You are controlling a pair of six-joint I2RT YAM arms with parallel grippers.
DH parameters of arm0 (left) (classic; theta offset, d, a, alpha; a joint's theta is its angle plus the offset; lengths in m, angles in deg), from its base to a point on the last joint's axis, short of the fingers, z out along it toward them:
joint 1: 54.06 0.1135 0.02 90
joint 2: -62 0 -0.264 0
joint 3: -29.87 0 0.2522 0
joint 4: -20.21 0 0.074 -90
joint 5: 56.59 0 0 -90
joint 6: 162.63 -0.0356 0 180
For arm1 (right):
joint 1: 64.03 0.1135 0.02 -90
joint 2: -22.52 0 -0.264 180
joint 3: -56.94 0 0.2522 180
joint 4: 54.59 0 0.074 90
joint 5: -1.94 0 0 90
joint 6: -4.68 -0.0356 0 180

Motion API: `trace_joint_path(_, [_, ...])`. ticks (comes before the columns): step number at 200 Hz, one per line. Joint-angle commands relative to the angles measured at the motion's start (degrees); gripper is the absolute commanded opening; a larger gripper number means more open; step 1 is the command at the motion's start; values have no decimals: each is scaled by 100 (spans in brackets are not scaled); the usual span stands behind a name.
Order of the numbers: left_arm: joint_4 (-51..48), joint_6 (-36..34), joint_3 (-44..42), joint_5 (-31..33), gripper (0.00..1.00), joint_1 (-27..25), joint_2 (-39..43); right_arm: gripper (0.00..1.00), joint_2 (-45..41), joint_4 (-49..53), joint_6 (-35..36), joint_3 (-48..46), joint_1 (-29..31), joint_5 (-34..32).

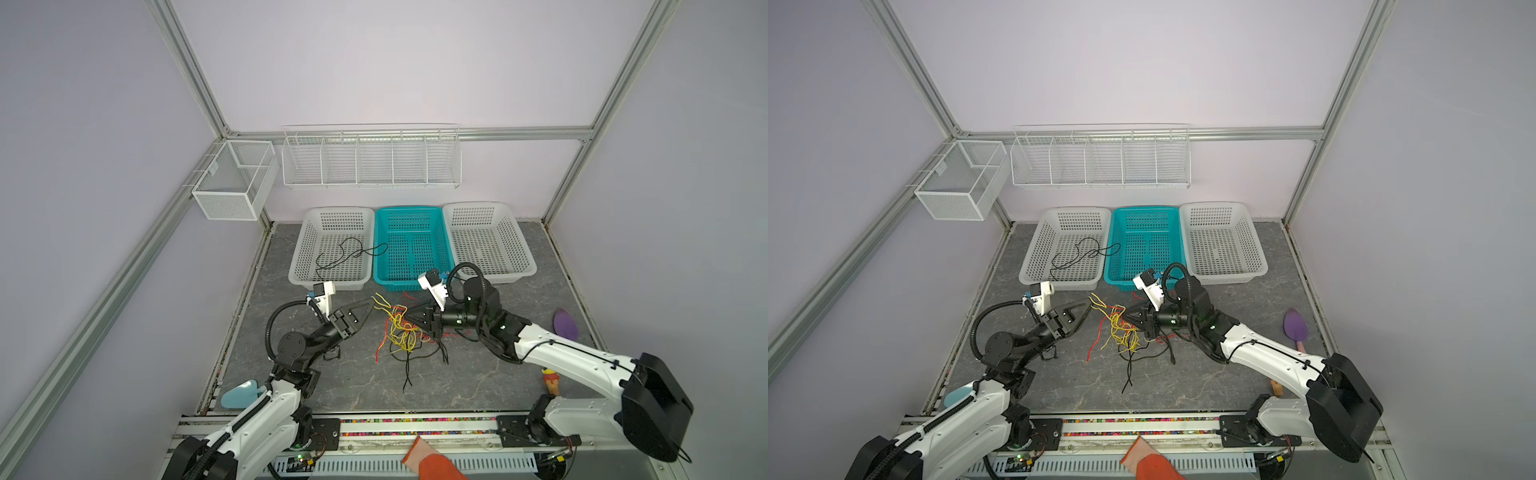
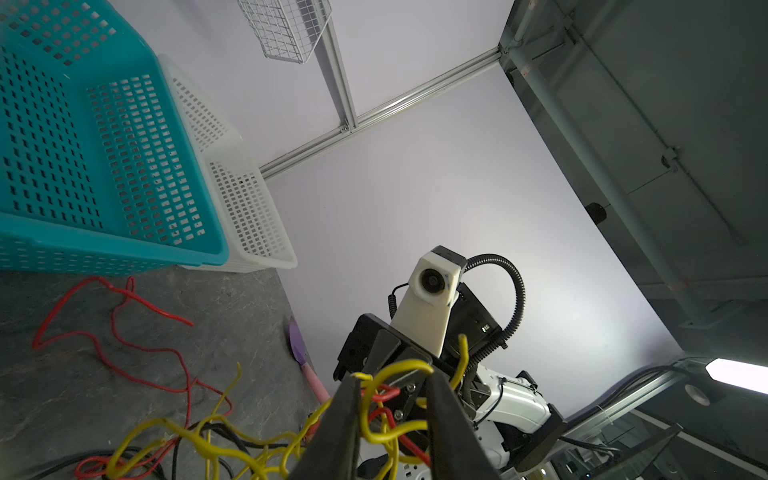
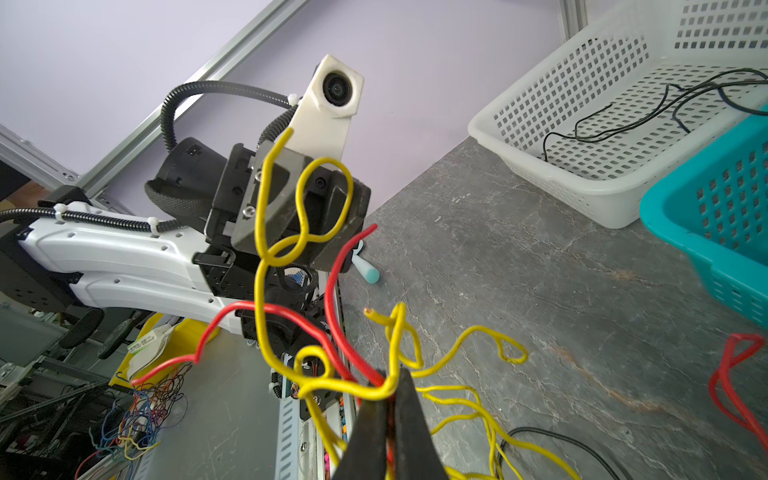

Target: Untangle the cables

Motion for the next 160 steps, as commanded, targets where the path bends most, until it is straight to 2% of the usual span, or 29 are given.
trace_joint_path(1, [141,45,-47,-17,25,-25,91,7,46,-223,-81,45,-47,13])
trace_joint_path(51, [115,28,-38,-52,13,-25,117,7,88,-133,-125,59,-107,-95])
trace_joint_path(82, [48,-6,-5,-61,0,-27,153,7,133,-93,-170,86,-138,-106])
trace_joint_path(118, [-282,-218,41,132,0,-25,418,7,91,-2,-179,79,-178,-252])
trace_joint_path(136, [-982,-469,187,143,0,-6,774,7,51,155,-179,81,-208,-538])
trace_joint_path(160, [-2111,-908,640,191,0,-5,1328,7,48,809,-161,191,-277,-1422])
